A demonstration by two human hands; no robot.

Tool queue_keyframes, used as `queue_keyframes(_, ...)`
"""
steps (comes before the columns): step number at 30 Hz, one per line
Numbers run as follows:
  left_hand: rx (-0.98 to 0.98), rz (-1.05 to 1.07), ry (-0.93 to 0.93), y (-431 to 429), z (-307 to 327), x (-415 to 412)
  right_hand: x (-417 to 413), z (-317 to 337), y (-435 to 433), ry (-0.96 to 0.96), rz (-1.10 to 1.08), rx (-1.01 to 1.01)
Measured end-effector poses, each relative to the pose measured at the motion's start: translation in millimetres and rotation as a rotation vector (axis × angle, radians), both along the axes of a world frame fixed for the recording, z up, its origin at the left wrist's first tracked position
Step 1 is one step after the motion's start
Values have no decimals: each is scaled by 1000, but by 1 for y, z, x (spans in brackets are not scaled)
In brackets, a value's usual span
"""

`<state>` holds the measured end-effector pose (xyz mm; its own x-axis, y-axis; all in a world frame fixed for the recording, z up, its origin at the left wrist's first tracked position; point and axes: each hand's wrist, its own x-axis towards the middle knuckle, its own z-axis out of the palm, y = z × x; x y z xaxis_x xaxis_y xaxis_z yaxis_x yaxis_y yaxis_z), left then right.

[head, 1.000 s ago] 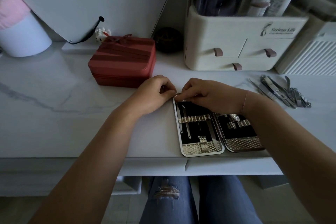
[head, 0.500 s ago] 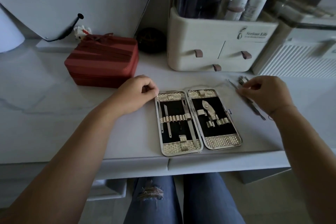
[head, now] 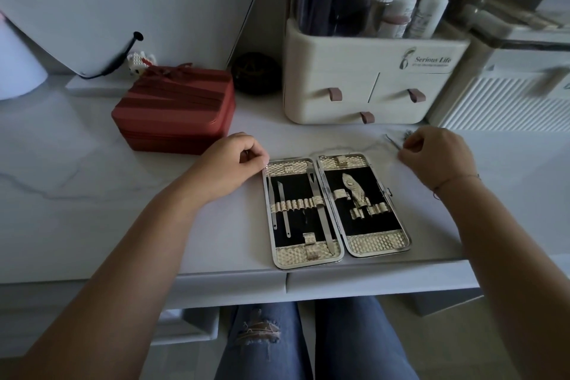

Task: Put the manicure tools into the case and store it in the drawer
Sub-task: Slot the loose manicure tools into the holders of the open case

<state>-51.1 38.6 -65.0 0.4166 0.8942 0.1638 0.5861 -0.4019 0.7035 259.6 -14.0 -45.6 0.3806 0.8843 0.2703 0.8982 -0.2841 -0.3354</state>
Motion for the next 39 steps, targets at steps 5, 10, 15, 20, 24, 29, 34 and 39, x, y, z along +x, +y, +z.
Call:
queue_keyframes(5,5,-7,-6,0,0,-1,-4,3,11,-5,12,-44)
queue_keyframes(10,3,0,1,0,0,0,-5,11,21,-57,51,-160)
queue_keyframes(15,8,-4,1,0,1,0,-6,10,24,-61,139,-172)
queue_keyframes(20,10,-4,7,0,1,0,-7,13,32,-124,199,-230)
queue_keyframes(24,0,6,13,0,0,-1,-14,15,34,-189,218,-281)
queue_keyframes(29,-4,2,10,0,1,0,-20,18,32,-235,265,-285)
queue_keyframes(34,-11,5,6,0,1,-1,-29,24,32,-269,358,-257)
queue_keyframes(39,-14,6,17,-1,2,-1,-29,24,38,-145,434,-66)
